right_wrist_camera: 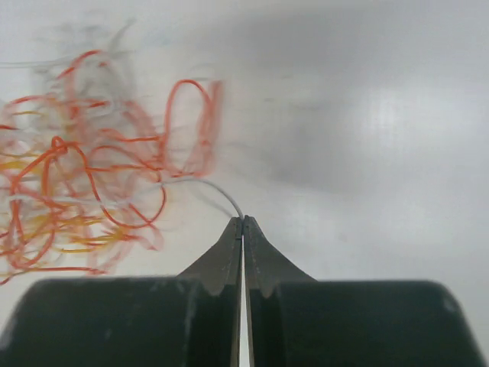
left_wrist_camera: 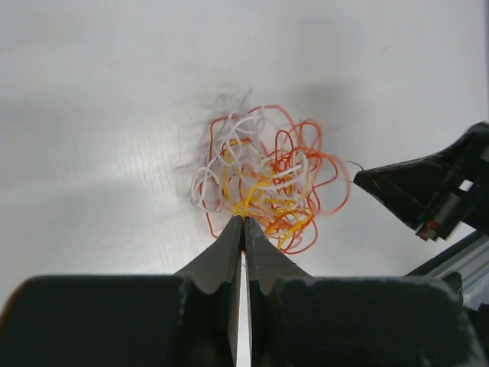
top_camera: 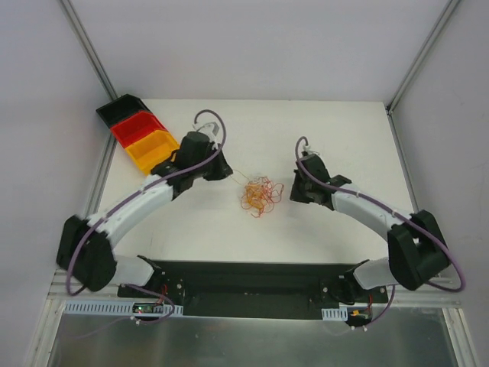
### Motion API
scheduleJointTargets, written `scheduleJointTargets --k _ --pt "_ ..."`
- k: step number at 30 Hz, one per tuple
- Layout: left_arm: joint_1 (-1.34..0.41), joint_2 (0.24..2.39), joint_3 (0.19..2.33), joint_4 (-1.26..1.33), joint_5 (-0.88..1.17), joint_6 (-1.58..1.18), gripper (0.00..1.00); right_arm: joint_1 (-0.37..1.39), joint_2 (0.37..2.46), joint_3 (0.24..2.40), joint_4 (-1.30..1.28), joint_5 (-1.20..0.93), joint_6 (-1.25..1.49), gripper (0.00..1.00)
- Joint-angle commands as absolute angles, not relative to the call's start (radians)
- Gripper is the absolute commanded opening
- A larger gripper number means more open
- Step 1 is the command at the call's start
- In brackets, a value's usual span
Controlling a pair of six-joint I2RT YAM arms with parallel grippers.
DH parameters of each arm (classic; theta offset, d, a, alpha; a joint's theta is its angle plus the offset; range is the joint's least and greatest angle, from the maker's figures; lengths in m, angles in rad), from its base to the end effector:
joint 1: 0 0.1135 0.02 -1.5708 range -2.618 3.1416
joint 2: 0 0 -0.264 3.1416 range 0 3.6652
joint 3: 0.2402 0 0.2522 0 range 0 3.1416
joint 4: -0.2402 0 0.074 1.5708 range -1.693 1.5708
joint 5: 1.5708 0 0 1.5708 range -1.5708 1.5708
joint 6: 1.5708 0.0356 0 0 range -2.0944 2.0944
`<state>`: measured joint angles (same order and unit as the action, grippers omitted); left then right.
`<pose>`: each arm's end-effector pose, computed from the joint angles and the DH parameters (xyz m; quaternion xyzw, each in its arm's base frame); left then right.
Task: Untangle the cables
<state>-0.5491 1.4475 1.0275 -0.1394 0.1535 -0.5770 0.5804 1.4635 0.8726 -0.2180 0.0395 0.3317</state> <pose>0.2771 -0.1759 0.2725 0.0250 0.8727 -0.3145 0.3726 0.2552 0.1656 0.2101 -0.1078 0.9219 0.1472 0.3418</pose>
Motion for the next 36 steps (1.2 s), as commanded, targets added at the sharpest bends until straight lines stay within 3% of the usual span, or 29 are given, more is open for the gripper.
scheduleJointTargets --k 1,4,10,17,24,25,27,28,30,32,36 --pt "-0.548 1.094 0.991 -0.189 -0.073 -0.411 0.00 0.523 1.280 0.831 -0.412 0.394 0.411 0.01" --pt "-0.543 0.965 1.032 -0.267 -0.129 -0.344 0.00 0.488 1.201 0.816 -0.420 0.449 0.348 0.01" --pt "-0.540 0.930 1.242 -0.405 -0.095 -0.290 0.00 0.395 1.149 0.828 -0.488 0.569 0.264 0.01" --pt "-0.540 1.031 1.580 -0.561 -0.186 -0.216 0.00 0.155 1.063 0.819 -0.520 0.534 0.206 0.01" --pt "-0.540 1.132 1.848 -0.653 -0.261 -0.193 0.00 0.103 1.075 0.838 -0.529 0.520 0.173 0.03" --pt "-0.540 1.153 1.874 -0.667 -0.199 -0.199 0.00 0.101 1.081 0.847 -0.517 0.461 0.140 0.13" --pt "-0.540 1.198 1.910 -0.692 -0.030 -0.227 0.00 0.119 1.094 0.861 -0.438 0.134 0.039 0.48" --pt "-0.540 1.219 1.913 -0.695 0.051 -0.244 0.00 0.156 1.101 0.871 -0.389 -0.046 0.006 0.61" --pt "-0.540 1.241 1.913 -0.693 0.136 -0.268 0.00 0.300 1.104 0.908 -0.353 -0.161 -0.104 0.76" --pt "-0.540 1.250 1.919 -0.692 0.185 -0.284 0.00 0.504 1.114 0.939 -0.287 -0.167 -0.175 0.86" --pt "-0.540 1.262 1.953 -0.689 0.267 -0.298 0.00 0.763 1.216 1.026 -0.045 -0.177 -0.215 0.89"
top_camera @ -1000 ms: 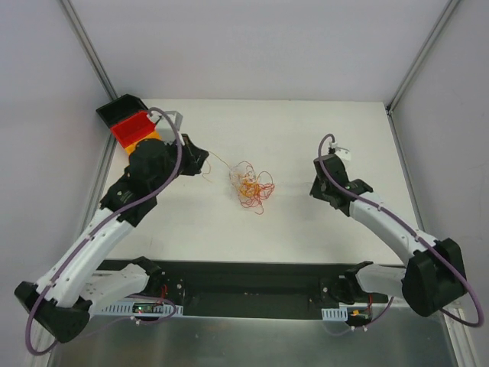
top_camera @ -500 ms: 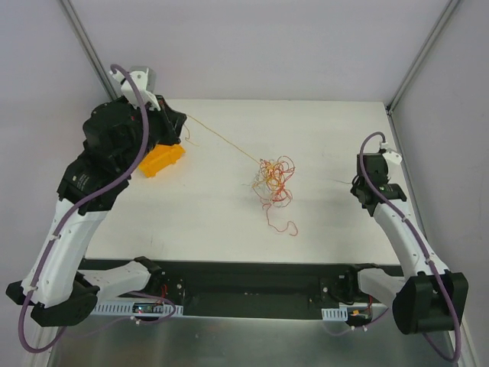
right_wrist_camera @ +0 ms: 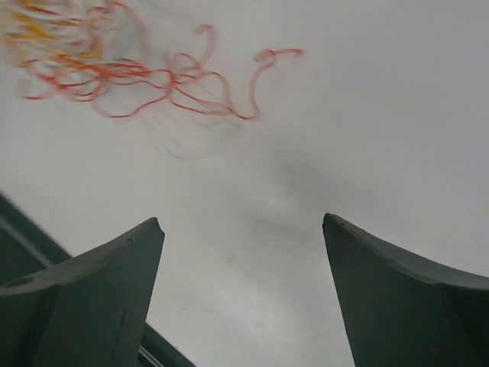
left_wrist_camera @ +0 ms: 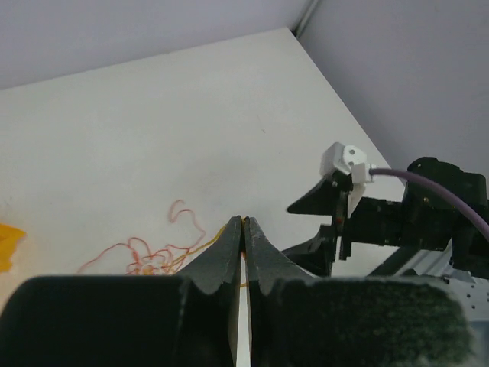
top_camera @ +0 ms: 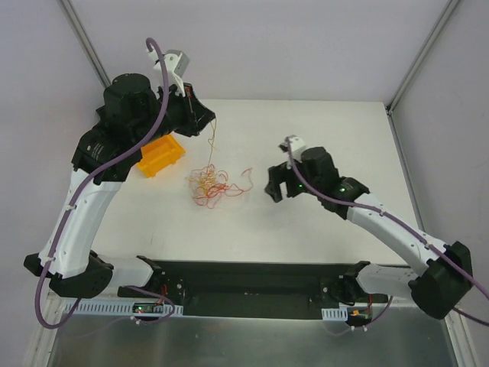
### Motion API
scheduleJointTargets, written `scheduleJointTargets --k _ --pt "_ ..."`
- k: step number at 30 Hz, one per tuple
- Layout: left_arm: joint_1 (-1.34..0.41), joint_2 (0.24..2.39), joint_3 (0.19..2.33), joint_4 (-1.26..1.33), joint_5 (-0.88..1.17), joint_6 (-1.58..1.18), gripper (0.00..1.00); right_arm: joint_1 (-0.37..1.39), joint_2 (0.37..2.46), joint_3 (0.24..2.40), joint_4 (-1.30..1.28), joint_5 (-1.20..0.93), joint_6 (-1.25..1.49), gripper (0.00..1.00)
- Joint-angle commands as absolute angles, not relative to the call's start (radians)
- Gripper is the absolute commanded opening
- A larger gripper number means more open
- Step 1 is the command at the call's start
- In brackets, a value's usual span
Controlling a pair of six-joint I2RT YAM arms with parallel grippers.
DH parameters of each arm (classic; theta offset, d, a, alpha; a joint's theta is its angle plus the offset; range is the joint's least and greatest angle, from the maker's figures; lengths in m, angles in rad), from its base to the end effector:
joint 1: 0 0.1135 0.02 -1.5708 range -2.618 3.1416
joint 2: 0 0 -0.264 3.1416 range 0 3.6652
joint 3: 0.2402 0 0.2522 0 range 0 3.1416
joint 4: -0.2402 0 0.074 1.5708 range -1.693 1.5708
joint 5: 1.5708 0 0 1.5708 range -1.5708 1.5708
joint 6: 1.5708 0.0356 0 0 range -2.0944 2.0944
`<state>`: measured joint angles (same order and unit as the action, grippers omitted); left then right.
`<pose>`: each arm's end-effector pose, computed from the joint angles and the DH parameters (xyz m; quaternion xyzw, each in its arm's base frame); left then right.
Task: Untangle the cables
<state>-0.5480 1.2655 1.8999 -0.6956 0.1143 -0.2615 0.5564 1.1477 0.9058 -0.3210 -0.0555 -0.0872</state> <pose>0.1785 -0.1137 0.5521 0.1426 0.7142 -0.3076 0.6124 0.2167 0.1371 0.2953 -0.2896 0.8262 0.1358 0.4638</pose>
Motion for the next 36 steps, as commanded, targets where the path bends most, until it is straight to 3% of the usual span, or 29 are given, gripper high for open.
scheduleJointTargets --k 1,9,12,16,20,27,30,33,36 --pt "-0.540 1.261 1.959 -0.687 0.281 -0.299 0.00 0.816 1.257 1.066 -0.005 -0.134 -0.219 0.89" --pt "-0.540 1.236 1.982 -0.689 0.344 -0.334 0.00 0.923 1.532 1.221 0.431 -0.046 0.041 0.88" --pt "-0.540 1.239 2.009 -0.689 0.357 -0.342 0.00 0.948 1.626 1.241 0.520 -0.008 0.095 0.81" --pt "-0.540 1.265 2.136 -0.689 0.357 -0.333 0.00 0.950 1.683 1.204 0.425 0.157 0.156 0.64" --pt "-0.540 1.304 2.348 -0.689 0.273 -0.295 0.00 0.922 1.551 0.890 0.370 0.401 0.285 0.52" --pt "-0.540 1.328 2.436 -0.647 0.144 -0.270 0.00 0.718 1.333 0.756 0.077 0.480 0.362 0.54" --pt "-0.540 1.312 2.363 -0.646 0.147 -0.259 0.00 0.637 1.306 0.744 0.107 0.249 0.264 0.69" --pt "-0.540 1.263 2.136 -0.646 0.231 -0.275 0.01 0.618 1.272 0.810 0.014 0.068 0.190 0.77" --pt "-0.540 1.197 1.848 -0.644 0.285 -0.279 0.39 0.614 1.249 0.854 -0.150 -0.067 0.169 0.80"
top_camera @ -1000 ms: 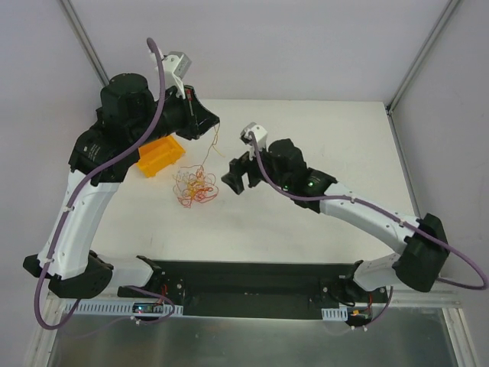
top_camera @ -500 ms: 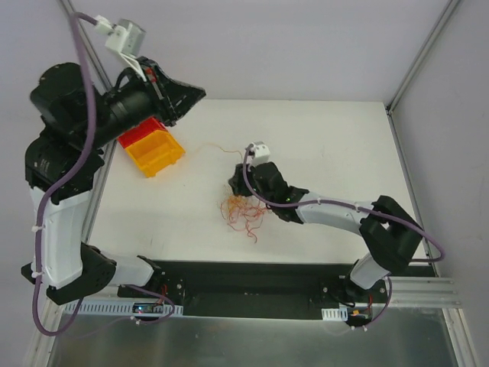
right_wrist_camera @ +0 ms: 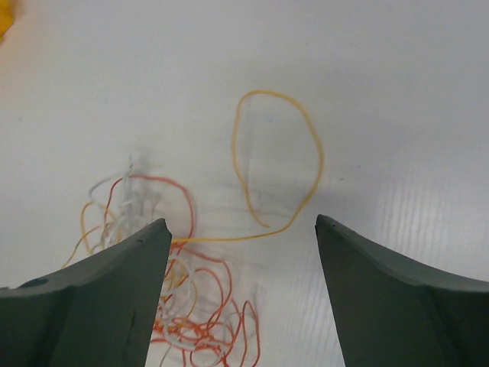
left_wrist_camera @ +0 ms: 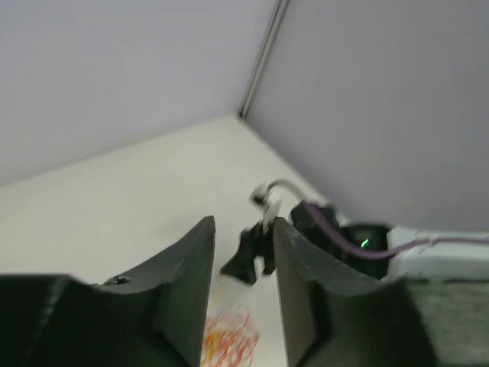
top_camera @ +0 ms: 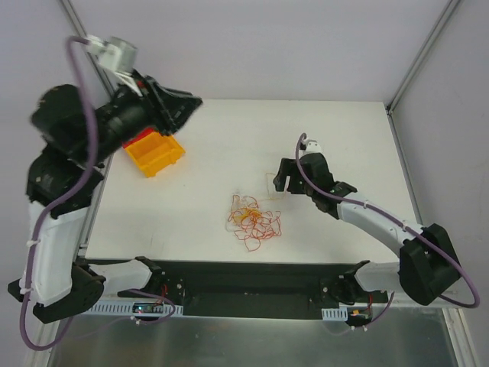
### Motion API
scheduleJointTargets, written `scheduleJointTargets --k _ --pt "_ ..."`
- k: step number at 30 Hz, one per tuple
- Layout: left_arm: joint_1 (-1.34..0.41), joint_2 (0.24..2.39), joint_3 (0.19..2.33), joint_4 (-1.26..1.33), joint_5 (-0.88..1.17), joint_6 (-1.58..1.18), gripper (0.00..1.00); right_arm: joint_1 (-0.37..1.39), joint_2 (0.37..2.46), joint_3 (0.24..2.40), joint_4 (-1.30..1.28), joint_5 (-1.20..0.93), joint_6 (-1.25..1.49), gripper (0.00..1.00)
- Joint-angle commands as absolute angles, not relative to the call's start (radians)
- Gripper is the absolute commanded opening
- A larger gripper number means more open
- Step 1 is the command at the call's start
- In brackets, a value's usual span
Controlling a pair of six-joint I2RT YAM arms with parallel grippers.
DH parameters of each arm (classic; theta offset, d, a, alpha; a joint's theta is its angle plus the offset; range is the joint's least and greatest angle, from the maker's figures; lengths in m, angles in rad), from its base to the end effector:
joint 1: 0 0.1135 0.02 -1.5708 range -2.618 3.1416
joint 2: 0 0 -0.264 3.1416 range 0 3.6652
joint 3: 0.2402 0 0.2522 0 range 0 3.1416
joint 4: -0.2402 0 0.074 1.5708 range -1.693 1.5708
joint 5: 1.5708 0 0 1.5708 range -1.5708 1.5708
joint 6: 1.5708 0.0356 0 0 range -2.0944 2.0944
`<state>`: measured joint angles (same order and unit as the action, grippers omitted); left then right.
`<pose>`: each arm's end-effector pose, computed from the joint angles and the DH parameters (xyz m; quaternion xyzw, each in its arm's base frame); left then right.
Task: Untangle the cables
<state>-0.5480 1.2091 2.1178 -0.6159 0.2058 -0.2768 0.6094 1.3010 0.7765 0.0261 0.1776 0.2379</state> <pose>0.1106 -0.0761 0.6219 0.1619 0.5766 -0.3762 0.7070 0.2393 0.1594 0.2451 -0.1136 0.8499 0.1397 0.4952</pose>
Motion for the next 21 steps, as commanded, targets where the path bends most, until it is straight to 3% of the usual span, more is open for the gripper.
scheduleJointTargets --k 1,3,5,11,17,21 --pt "-0.540 1.172 1.748 -0.643 0.291 -0.291 0.49 0.612 1.246 0.854 -0.167 -0.133 0.158 0.80" --pt "-0.540 1.135 1.558 -0.621 0.302 -0.330 0.62 0.612 1.243 0.838 -0.193 -0.237 0.172 0.80" --pt "-0.540 1.109 1.384 -0.582 0.334 -0.357 0.64 0.615 1.244 0.801 -0.155 -0.346 0.186 0.74" --pt "-0.541 1.083 0.911 -0.292 0.465 -0.488 0.52 0.724 1.282 0.738 -0.023 -0.437 0.199 0.65" --pt "-0.557 1.196 0.762 -0.081 0.525 -0.555 0.63 0.764 1.342 0.761 0.024 -0.339 0.198 0.57" --pt "-0.572 1.307 0.768 -0.051 0.528 -0.548 0.63 0.769 1.405 0.778 0.031 -0.296 0.202 0.55"
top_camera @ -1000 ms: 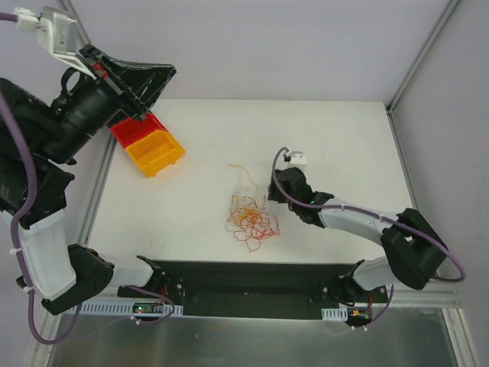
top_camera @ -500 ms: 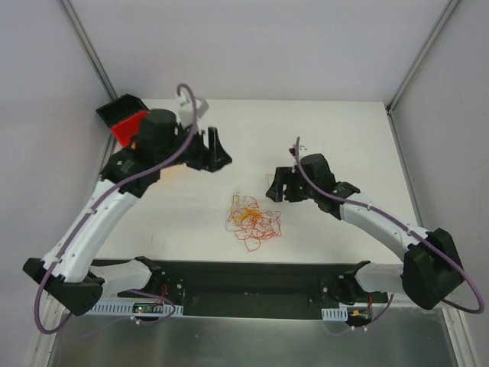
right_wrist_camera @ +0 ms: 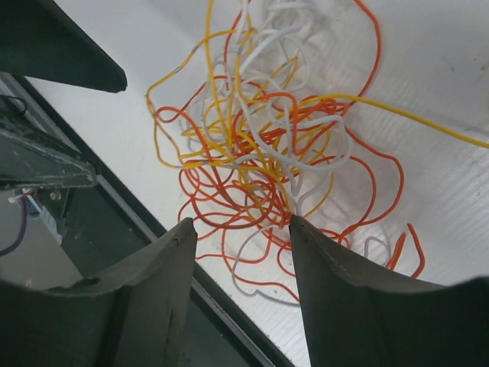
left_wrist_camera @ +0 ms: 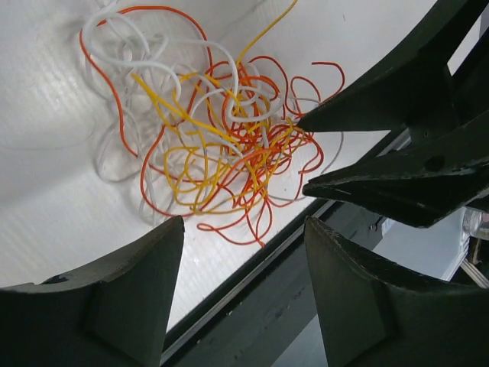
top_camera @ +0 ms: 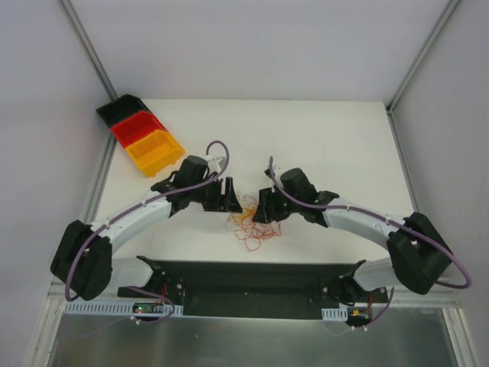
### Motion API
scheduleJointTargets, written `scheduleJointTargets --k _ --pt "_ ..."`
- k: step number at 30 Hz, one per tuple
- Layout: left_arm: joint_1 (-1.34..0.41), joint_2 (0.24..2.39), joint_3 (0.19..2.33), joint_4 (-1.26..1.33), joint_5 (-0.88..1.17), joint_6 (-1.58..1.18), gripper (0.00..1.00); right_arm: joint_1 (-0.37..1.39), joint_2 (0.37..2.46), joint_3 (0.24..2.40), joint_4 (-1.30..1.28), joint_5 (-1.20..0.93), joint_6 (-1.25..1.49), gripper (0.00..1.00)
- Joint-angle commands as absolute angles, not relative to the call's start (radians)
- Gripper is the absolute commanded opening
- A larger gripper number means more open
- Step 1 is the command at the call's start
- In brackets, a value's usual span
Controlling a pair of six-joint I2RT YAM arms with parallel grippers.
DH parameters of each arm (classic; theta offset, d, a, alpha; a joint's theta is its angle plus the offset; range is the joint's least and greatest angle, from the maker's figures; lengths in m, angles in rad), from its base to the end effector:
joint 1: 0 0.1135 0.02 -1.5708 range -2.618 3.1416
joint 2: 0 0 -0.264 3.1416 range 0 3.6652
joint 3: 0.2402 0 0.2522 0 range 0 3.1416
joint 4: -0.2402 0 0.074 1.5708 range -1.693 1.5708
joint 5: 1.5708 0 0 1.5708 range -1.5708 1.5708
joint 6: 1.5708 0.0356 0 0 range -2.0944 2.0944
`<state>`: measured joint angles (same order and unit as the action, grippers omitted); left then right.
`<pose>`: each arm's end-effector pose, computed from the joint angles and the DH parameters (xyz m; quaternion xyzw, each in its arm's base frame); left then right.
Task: Untangle the cables
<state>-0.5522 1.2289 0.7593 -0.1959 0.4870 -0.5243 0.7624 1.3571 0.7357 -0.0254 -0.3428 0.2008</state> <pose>0.2126 -0.1506 0.2398 0.1176 0.8712 -0.4038 0.2533 0.1971 0.2047 0.2129 -0.3175 0.8264 0.3388 0.3185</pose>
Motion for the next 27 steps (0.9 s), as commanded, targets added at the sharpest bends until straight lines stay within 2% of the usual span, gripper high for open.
scheduleJointTargets --k 1,4,7,9,10,11,12,16,20,27 --pt "-0.577 1.331 0.773 -0.048 0.520 -0.545 0.62 0.769 1.413 0.782 0.034 -0.290 0.207 0.53" --pt "-0.583 1.396 0.782 -0.034 0.494 -0.538 0.55 0.781 1.425 0.796 0.038 -0.256 0.210 0.42" --pt "-0.584 1.451 0.805 -0.034 0.482 -0.535 0.43 0.792 1.404 0.815 -0.021 -0.163 0.215 0.25" --pt "-0.584 1.457 0.818 -0.041 0.437 -0.525 0.29 0.795 1.365 0.821 -0.070 -0.076 0.215 0.13" --pt "-0.584 1.448 0.830 -0.075 0.396 -0.517 0.17 0.796 1.341 0.828 -0.105 -0.007 0.218 0.05" --pt "-0.584 1.428 0.839 -0.104 0.320 -0.509 0.05 0.798 1.318 0.840 -0.171 0.088 0.228 0.01" --pt "-0.584 1.402 0.848 -0.127 0.257 -0.497 0.00 0.799 1.289 0.859 -0.251 0.189 0.239 0.01" --pt "-0.584 1.231 0.867 -0.237 -0.047 -0.457 0.00 0.795 1.178 0.925 -0.535 0.600 0.305 0.01" --pt "-0.583 1.034 0.885 -0.313 -0.282 -0.401 0.00 0.759 1.077 0.992 -0.719 0.868 0.301 0.01" --pt "-0.581 0.847 1.050 -0.455 -0.469 -0.269 0.00 0.583 0.905 1.028 -0.784 1.017 0.218 0.01"
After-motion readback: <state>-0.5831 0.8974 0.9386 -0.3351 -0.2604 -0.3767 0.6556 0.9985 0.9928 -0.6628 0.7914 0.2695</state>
